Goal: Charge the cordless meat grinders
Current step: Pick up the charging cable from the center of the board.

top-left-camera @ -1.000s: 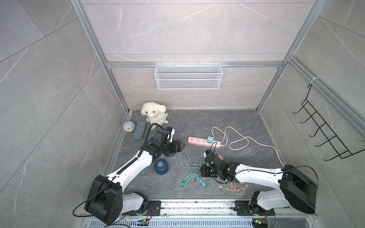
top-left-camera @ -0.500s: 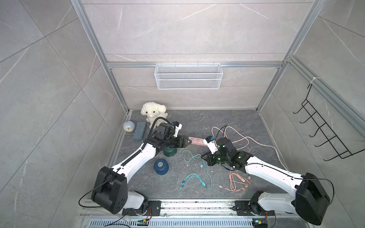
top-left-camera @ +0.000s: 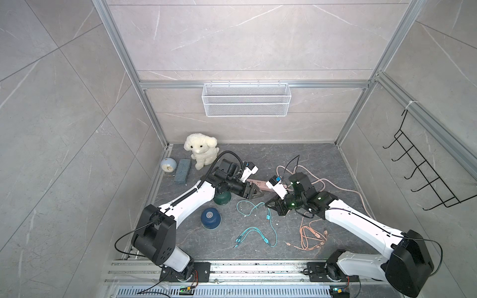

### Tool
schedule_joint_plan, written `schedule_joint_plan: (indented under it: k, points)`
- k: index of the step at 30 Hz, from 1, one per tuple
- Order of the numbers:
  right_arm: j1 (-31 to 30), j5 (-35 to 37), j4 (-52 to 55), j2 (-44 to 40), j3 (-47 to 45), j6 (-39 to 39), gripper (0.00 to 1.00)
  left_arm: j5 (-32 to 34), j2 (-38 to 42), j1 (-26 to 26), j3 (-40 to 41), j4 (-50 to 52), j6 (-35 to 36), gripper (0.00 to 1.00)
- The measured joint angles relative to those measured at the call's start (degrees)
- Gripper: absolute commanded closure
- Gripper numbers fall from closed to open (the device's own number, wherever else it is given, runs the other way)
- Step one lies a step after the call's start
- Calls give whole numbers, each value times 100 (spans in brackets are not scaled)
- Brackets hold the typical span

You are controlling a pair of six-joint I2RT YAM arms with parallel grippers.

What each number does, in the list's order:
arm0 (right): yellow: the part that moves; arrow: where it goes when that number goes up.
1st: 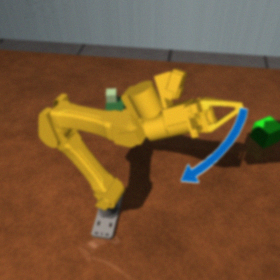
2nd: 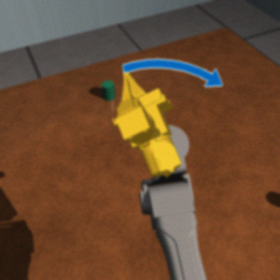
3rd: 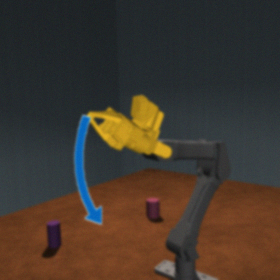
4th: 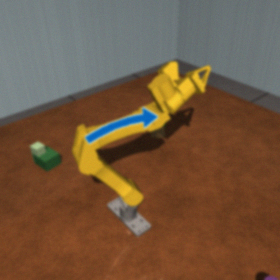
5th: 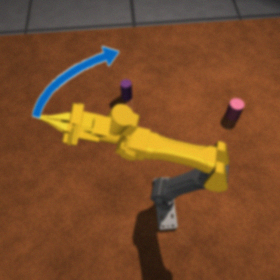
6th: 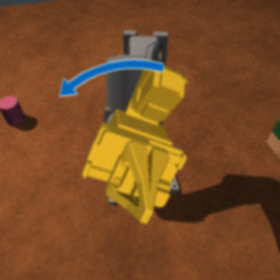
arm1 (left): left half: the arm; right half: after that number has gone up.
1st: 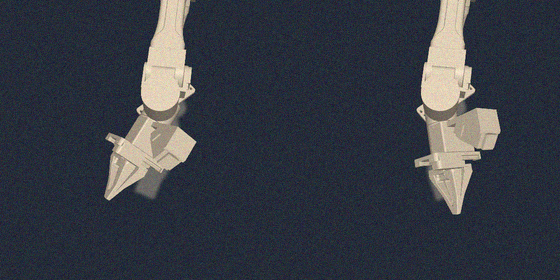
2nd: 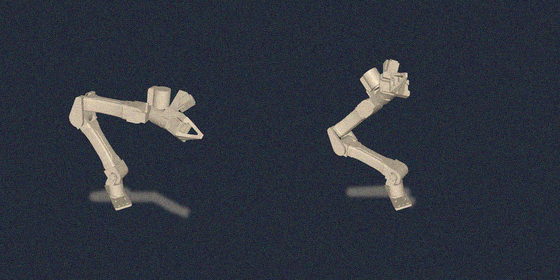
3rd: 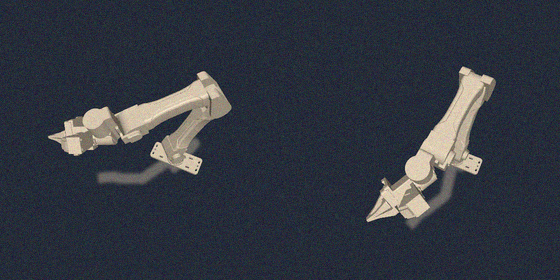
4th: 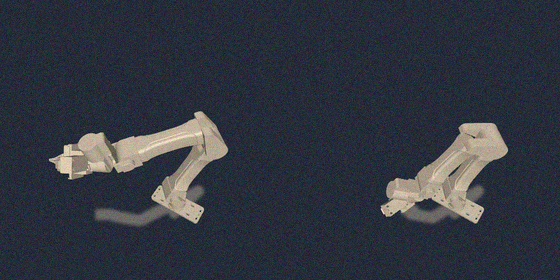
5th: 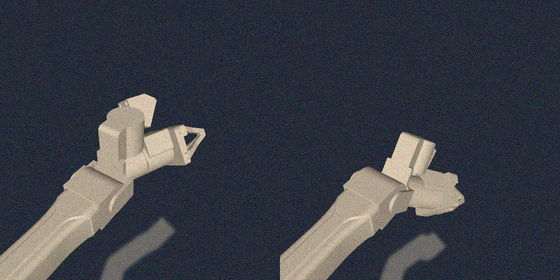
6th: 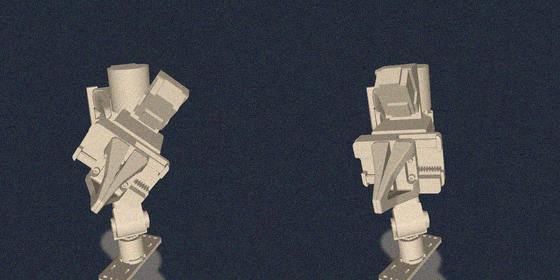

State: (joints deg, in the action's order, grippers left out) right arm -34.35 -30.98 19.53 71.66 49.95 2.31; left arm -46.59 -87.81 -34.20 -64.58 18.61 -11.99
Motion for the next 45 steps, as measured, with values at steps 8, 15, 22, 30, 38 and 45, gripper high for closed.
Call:
schedule_joint_plan:
  k: [8,15,22,30,38,45]
  points:
    - [203,-334,133,-66,345,-92,100,-205,-103,-92,2,140,225,59]
    - [299,-442,310,-17,420,-83,99,-330,-105,-94,0,225,332,91]
    - [341,-446,413,197,588,-2,96,-350,-188,-92,-28,286,385,100]
    - [374,-439,498,249,664,46,91,-348,-293,-92,-155,341,387,100]
    - [374,-415,625,264,730,17,79,-284,-330,-96,-181,415,387,100]
    - [380,-267,728,260,772,-90,70,-70,-337,-96,-221,417,350,100]
